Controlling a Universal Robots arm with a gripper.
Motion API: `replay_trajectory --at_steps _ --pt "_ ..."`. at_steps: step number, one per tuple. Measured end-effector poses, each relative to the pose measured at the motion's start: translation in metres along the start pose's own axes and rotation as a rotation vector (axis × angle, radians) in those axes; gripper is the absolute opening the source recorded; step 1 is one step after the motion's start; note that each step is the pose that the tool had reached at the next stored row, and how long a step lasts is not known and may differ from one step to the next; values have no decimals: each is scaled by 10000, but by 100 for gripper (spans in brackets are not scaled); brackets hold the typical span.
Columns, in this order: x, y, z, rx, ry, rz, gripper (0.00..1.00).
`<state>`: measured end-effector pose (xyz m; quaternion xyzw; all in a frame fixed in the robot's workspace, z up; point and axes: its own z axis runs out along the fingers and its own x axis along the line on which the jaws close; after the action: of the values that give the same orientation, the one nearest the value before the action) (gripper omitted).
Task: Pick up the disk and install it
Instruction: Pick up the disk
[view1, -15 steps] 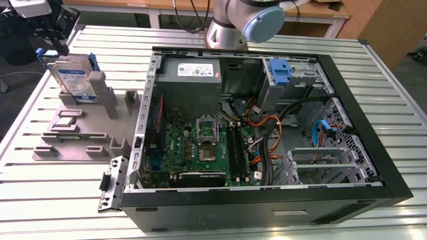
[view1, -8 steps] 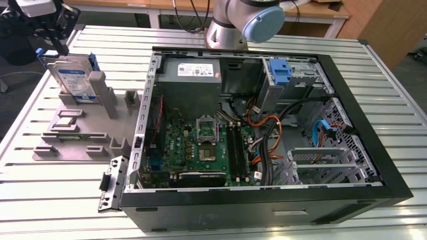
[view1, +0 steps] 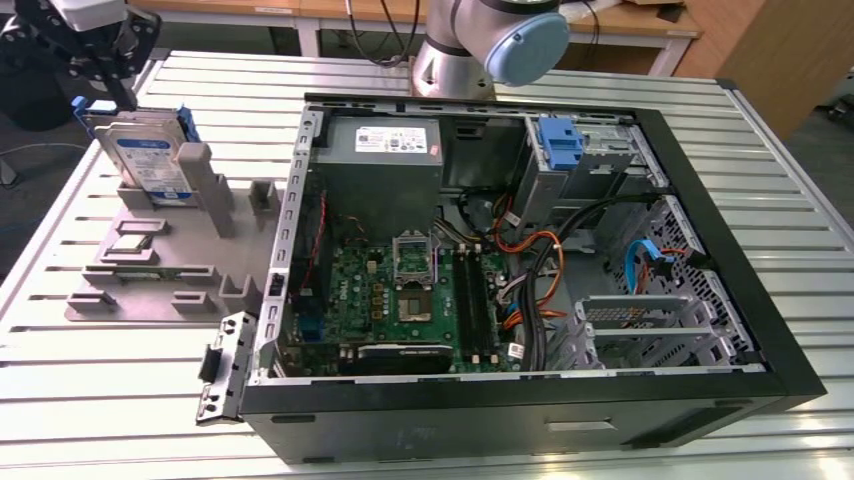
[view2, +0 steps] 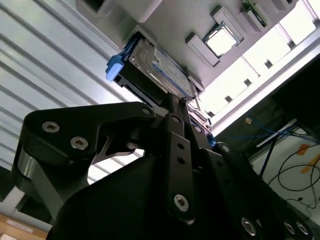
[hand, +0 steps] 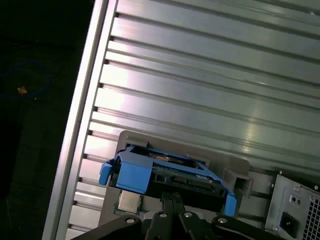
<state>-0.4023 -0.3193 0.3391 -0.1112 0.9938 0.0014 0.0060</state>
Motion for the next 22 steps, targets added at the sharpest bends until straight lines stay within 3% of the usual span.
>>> replay_trajectory --at_steps 22 --pt "0 0 11 -53 5 -3978 10"
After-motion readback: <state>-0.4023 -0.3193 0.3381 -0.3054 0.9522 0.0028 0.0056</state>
